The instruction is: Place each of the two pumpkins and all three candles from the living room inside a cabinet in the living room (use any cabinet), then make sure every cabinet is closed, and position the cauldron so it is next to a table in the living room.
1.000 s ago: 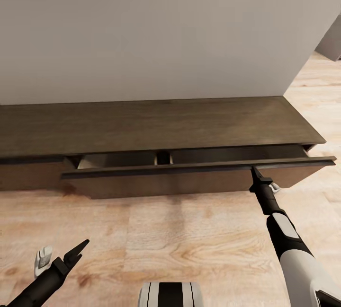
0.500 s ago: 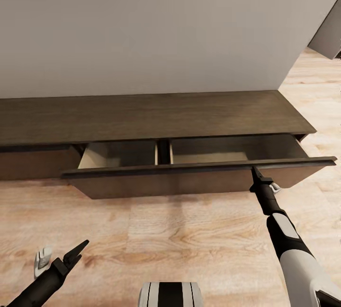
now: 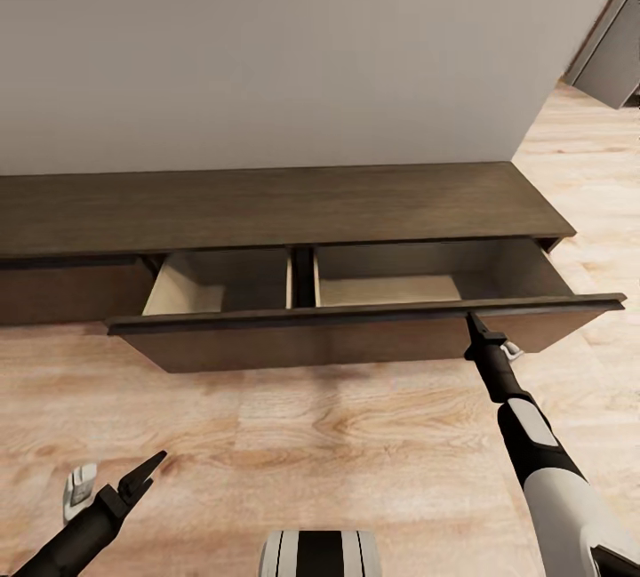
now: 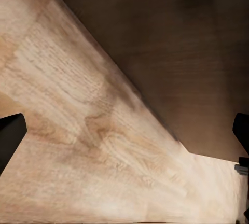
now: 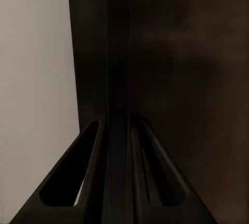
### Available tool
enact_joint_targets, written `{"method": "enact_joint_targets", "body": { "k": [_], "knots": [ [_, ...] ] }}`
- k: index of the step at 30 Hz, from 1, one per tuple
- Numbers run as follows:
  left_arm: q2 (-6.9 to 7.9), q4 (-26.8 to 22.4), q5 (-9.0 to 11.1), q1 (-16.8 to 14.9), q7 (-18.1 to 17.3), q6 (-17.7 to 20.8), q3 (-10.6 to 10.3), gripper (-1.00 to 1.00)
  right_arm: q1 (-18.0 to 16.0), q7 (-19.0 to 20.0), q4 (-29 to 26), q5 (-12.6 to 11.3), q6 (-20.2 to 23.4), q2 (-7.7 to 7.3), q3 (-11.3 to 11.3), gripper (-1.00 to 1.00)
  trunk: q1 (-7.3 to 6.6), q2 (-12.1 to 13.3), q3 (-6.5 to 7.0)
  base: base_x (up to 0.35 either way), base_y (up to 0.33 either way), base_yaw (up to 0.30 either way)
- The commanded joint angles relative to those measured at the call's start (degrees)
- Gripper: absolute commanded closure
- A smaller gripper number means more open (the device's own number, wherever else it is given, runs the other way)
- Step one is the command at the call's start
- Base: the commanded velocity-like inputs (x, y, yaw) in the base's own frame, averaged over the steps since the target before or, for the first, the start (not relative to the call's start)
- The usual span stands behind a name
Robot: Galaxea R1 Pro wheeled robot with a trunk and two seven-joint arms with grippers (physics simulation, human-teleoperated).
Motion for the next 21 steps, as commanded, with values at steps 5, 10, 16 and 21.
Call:
{"method": "enact_joint_targets", "body": {
  "k": [5,10,16,21],
  "knots": [
    [0.00,-0.03,0.40,0.01,0.07,0.45,0.10,-1.00,0.02,-0.04,1.18,-0.52,0.11,-0.03,-2.46,1.00,-0.02,-0.01,-0.03,-0.104,0.000,0.000],
    [0.01,-0.03,0.46,0.01,0.00,0.45,0.15,-1.00,0.04,-0.05,1.18,-0.52,0.11,-0.03,-2.45,1.00,-0.02,-0.01,-0.03,-0.196,0.000,0.000],
    [0.00,-0.03,0.49,0.01,0.07,0.45,0.18,-1.00,0.02,-0.11,1.18,-0.52,0.11,-0.03,-2.45,1.00,-0.02,-0.01,-0.03,-0.058,0.000,0.000],
    [0.00,-0.03,0.49,0.01,0.07,0.45,0.19,-1.00,0.01,-0.13,1.18,-0.52,0.11,-0.03,-2.45,1.00,-0.02,-0.01,-0.03,-0.190,-0.045,0.000]
  ]
}}
